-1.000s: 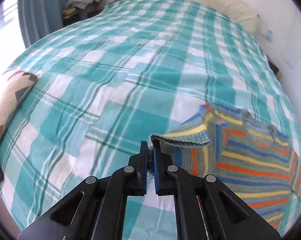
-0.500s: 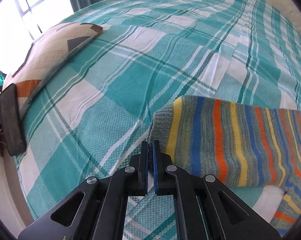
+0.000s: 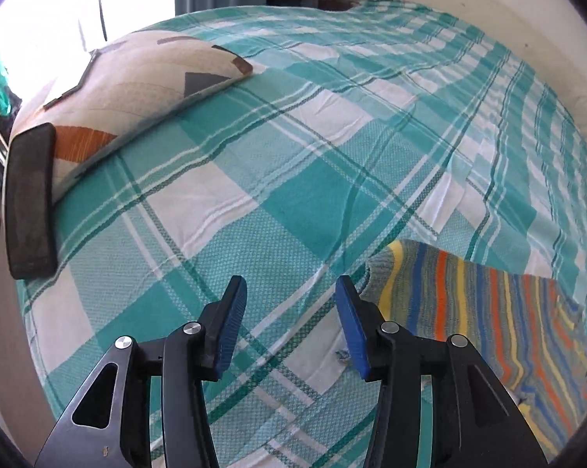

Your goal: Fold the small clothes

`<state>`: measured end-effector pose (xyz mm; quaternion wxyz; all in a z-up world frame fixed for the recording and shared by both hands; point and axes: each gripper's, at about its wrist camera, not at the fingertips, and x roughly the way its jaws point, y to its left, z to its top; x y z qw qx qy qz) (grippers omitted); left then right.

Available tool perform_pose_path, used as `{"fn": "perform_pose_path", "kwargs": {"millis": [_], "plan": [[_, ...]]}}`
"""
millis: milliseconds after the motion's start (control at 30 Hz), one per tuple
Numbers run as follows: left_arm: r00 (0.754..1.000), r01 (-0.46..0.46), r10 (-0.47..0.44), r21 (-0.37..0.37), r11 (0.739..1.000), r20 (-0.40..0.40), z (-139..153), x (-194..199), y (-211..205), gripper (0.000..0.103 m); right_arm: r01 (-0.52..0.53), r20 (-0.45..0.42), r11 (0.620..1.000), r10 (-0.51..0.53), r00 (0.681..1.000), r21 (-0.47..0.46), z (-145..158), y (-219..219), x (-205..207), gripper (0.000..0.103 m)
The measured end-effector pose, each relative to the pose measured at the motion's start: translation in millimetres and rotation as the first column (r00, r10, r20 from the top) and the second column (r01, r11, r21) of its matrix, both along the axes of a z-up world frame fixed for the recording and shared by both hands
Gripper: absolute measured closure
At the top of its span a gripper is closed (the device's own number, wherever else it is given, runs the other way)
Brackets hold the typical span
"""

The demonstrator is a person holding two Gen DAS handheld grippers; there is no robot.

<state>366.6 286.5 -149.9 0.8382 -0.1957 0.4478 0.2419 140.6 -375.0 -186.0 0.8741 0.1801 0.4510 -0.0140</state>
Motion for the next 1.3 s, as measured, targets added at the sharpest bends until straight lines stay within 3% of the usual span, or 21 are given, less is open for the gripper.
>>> {"fn": "perform_pose_path", "kwargs": {"millis": [100,167,200,300,400,500,567,667,733,833,967,1067,1167,1233,1300], "plan": [[0.990,0.125,-0.128,-0.045,0.991,-0.065,-12,32,-14,0.048,-0.003,-0.003,1.000,0.003,1.000,-0.012,-1,2,1,0.039],[0.976,0.185,-0.189,-0.041,0.982,-0.111,-25,54,-26,0.022,-0.004,-0.002,1.000,0.004,1.000,-0.021,-2,4,1,0.039],[0.970,0.191,-0.189,-0.005,0.982,-0.152,-33,62,-32,0.020,-0.005,-0.001,1.000,0.005,1.000,-0.026,-2,4,1,0.039],[0.965,0.110,-0.046,0.239,0.965,-0.257,-48,74,-28,0.021,-0.013,-0.007,0.999,0.013,1.000,-0.049,-4,7,1,0.039],[0.969,0.009,0.064,0.294,0.956,-0.239,-42,68,-9,0.021,-0.023,-0.013,0.997,0.022,1.000,-0.078,-5,12,3,0.037],[0.970,0.013,0.068,0.330,0.944,-0.232,-34,51,-1,0.021,-0.033,-0.013,0.995,0.032,0.999,-0.098,-6,16,4,0.032],[0.979,0.034,0.033,0.319,0.947,-0.202,-25,33,-3,0.022,-0.042,-0.015,0.993,0.040,0.999,-0.113,-6,19,5,0.030],[0.989,0.105,-0.078,0.223,0.969,-0.129,-5,-7,-21,0.022,-0.044,-0.009,0.992,0.043,0.999,-0.119,-2,18,3,0.031],[0.980,0.189,-0.178,0.152,0.970,-0.086,8,-35,-49,0.021,-0.018,0.000,0.992,0.018,1.000,-0.125,6,14,1,0.031],[0.927,0.374,-0.371,0.067,0.925,-0.050,22,-77,-108,0.018,-0.044,0.018,0.990,0.047,0.999,-0.134,26,19,-1,0.031],[0.806,0.590,-0.588,0.020,0.807,-0.073,20,-135,-190,0.013,-0.193,0.002,0.965,0.197,0.980,-0.176,53,55,-4,0.031],[0.718,0.688,-0.677,0.022,0.725,-0.161,-5,-174,-236,0.013,-0.334,-0.086,0.917,0.323,0.943,-0.220,51,89,-10,0.031],[0.633,0.750,-0.698,0.041,0.661,-0.334,-44,-205,-261,0.013,-0.427,-0.201,0.868,0.385,0.901,-0.254,32,105,-22,0.031],[0.616,0.768,-0.704,0.070,0.636,-0.353,-45,-224,-263,0.012,-0.448,-0.304,0.852,0.366,0.880,-0.271,13,101,-29,0.031],[0.602,0.779,-0.709,0.075,0.622,-0.368,-34,-236,-261,0.013,-0.419,-0.350,0.861,0.313,0.883,-0.288,8,89,-39,0.031]]}}
